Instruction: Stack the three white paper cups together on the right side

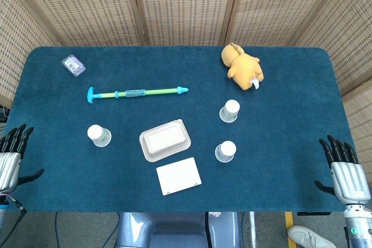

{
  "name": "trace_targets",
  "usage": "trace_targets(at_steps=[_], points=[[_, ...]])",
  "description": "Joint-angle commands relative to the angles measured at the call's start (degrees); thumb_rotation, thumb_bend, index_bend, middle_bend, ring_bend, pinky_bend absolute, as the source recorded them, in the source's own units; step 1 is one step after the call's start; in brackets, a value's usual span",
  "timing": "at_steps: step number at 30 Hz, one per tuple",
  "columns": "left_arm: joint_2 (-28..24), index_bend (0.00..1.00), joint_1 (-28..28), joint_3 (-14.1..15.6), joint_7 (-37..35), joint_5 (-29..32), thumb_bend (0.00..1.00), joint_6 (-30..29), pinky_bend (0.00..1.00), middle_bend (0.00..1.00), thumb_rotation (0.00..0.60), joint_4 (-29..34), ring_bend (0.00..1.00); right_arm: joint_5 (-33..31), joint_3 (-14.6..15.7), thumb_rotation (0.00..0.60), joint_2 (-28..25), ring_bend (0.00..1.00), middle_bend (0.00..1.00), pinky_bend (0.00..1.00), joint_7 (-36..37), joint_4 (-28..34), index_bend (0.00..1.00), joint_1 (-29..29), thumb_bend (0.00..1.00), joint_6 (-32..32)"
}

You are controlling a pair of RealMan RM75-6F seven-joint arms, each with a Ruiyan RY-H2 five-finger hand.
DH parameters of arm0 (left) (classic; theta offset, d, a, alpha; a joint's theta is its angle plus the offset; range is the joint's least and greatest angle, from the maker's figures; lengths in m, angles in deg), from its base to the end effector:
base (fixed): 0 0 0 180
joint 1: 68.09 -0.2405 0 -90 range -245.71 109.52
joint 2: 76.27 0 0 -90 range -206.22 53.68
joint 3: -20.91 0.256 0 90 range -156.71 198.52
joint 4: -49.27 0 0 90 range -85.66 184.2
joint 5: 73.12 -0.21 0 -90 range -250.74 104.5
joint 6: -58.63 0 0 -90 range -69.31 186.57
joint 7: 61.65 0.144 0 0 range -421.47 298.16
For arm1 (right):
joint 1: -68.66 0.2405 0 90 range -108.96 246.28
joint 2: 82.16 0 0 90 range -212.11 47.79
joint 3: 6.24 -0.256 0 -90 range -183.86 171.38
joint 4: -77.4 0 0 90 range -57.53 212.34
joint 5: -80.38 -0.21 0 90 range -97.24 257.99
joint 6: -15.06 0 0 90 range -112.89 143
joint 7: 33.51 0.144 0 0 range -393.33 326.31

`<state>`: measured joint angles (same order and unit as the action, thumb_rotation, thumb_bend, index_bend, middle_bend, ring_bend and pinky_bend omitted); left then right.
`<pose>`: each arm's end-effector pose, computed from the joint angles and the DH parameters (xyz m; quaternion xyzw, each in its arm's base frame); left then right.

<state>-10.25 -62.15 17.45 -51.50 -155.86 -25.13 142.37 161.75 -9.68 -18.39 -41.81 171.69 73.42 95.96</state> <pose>-0.3097 0.1885 0.1484 -0.6093 -0.3604 -0.3421 0.6180 -0.3185 -0.1814 0.1536 0.6059 -0.3901 0.3225 0.6138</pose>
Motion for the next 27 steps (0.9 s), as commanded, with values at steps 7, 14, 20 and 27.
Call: trace_targets(at_steps=[7,14,20,27], points=[[0.3,0.00,0.0,-0.1,0.5,0.2,0.02,-0.2,0.11,0.00,0.600,0.0,0.00,-0.1,0.2,0.600,-0.3,0.00,0.00,0.01,0.3,0.2,0.00,0.1,0.13,-0.5],[-0.4,0.00,1.5,-0.5,1.1,2.2,0.11,3.2,0.11,0.00,0.600,1.7,0.00,-1.1,0.2,0.600,-0.5,0.00,0.00,0.01,-0.1,0.6,0.00,0.3,0.13,-1.6],[0.1,0.05,8.8,-5.0,6.4,6.1,0.18,10.9,0.16,0.00,0.600,3.1,0.00,-2.2,0.1,0.600,-1.2,0.00,0.00,0.01,0.5,1.0,0.00,0.5,0.13,-2.5],[1.6,0.12,15.5,-7.0,12.1,13.7,0.22,20.6,0.18,0.00,0.600,2.5,0.00,-2.7,-0.1,0.600,-1.7,0.00,0.00,0.01,1.6,1.0,0.00,0.4,0.13,-2.6]])
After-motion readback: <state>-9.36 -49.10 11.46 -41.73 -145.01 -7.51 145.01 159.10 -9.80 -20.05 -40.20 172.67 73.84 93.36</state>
